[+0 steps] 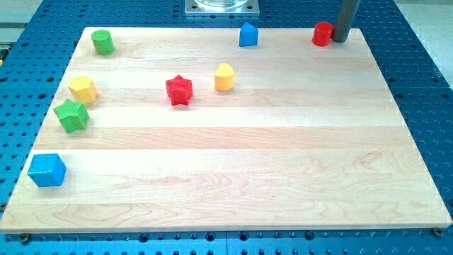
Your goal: Move the blue triangle top center of the board
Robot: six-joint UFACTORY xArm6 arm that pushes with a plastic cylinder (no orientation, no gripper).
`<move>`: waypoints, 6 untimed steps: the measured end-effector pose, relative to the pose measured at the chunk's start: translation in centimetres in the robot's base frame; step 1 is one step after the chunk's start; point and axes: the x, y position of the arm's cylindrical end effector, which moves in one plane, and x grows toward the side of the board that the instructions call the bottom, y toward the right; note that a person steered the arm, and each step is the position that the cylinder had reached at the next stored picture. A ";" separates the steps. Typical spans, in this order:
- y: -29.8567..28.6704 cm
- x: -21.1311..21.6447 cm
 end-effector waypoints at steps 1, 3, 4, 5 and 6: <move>-4.3 3.9; -12.1 -0.2; -17.6 0.0; -21.6 0.3; -23.1 1.8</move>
